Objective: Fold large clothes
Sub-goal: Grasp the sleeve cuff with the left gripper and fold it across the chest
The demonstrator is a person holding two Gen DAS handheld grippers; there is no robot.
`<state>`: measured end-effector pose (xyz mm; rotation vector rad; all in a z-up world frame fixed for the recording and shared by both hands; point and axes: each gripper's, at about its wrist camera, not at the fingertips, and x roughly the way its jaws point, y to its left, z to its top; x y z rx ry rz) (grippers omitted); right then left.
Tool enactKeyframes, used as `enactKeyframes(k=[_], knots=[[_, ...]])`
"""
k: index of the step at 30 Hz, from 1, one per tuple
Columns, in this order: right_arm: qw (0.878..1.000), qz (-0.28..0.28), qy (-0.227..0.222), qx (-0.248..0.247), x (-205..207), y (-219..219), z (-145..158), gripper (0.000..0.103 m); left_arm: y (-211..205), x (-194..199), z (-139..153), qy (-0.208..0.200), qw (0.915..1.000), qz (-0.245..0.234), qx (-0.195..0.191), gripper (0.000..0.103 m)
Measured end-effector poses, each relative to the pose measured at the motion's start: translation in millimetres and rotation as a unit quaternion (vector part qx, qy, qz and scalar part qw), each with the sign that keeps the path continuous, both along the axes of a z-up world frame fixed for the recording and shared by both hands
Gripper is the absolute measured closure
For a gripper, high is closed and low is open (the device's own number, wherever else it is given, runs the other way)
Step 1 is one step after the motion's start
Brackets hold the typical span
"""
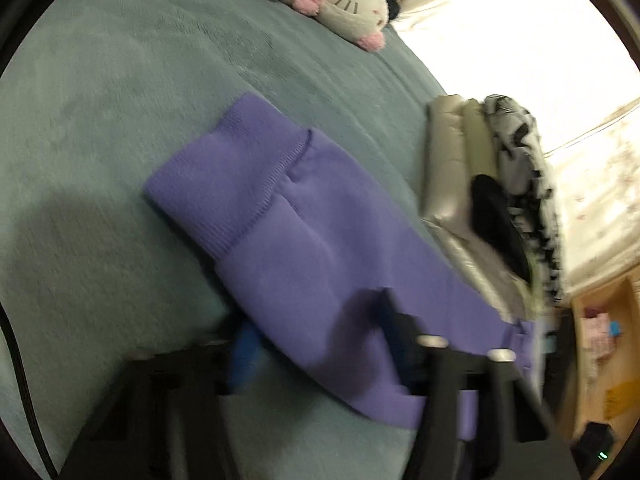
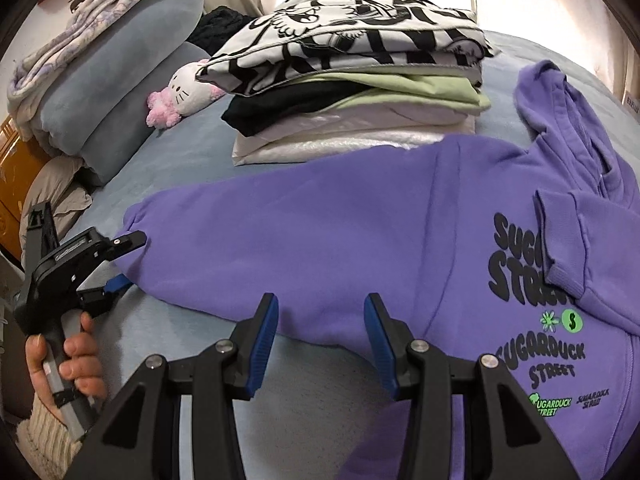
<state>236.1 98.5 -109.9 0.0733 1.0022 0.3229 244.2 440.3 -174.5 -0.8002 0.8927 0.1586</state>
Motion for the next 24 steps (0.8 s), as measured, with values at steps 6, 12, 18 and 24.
enactKeyframes(k=[6, 12, 18, 24], knots=[[1.0, -0.013, 0.012, 0.007, -5, -19, 0, 0.058, -20, 6, 27, 0.015, 0.9982, 0.009, 0.058, 0.095], [0.999, -0.048, -0.008, 0.023, -23, -63, 25, 0.058, -91, -7, 118, -0.065, 0.9897, -0.046, 0.119, 0.096], [0.994, -0.095, -0.02, 0.056, -56, -123, 49, 0.058, -202, -32, 201, -0.142, 0.9639, -0.139, 0.177, 0.096], [0.987, -0.14, -0.039, 0.066, -95, -193, 66, 0.058, -321, -63, 228, -0.173, 0.9316, -0.232, 0.22, 0.096]])
